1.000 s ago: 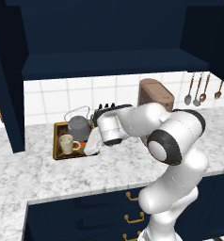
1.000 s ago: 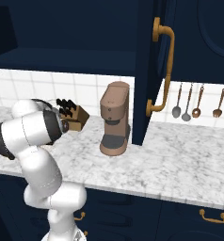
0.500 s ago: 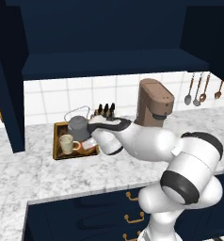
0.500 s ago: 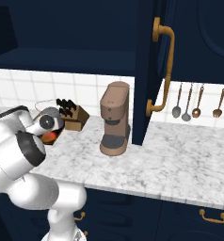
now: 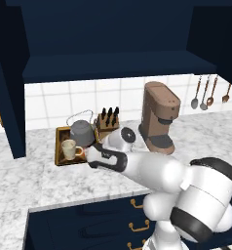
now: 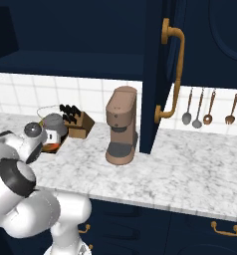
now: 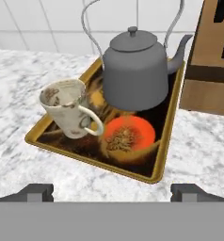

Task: Pick the kettle from the counter and place it on the tray. Then pick the mug from the cabinet and place it on the tray. Then close the cabinet doors.

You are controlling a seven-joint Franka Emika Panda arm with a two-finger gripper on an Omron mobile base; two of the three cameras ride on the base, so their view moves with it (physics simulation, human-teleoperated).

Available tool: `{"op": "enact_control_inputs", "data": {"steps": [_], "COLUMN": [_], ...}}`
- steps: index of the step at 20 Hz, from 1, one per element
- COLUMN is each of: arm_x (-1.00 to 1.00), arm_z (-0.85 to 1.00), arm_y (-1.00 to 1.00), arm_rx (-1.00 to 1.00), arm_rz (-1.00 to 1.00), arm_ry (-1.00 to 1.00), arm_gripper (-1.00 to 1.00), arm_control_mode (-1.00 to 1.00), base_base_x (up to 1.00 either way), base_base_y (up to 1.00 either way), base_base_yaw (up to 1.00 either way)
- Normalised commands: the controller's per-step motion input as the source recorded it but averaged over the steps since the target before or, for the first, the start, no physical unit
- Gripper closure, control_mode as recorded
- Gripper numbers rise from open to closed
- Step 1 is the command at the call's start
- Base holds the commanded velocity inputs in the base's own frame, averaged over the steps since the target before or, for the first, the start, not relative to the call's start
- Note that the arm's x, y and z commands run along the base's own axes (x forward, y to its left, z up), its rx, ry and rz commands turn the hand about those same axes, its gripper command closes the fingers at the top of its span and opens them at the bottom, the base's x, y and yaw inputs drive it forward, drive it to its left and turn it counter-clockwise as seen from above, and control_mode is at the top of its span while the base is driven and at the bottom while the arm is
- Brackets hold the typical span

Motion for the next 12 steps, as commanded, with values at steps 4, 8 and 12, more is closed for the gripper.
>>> {"op": "enact_control_inputs", "data": {"steps": [4,8,12], "arm_x": [-0.02,0.00,0.00], "arm_z": [0.93,0.90,0.05], "arm_y": [0.00,0.00,0.00], "arm_rx": [-0.18,-0.19,-0.06], "arm_rz": [-0.29,-0.18,-0.01], "arm_ry": [0.28,0.28,0.06], "arm_gripper": [-1.00,-1.00,-1.00], "arm_control_mode": [-1.00,-1.00,-1.00], "base_base_x": [0.00,0.00,0.00], "base_base_y": [0.00,0.00,0.00], "base_base_yaw": [0.00,0.00,0.00]}}
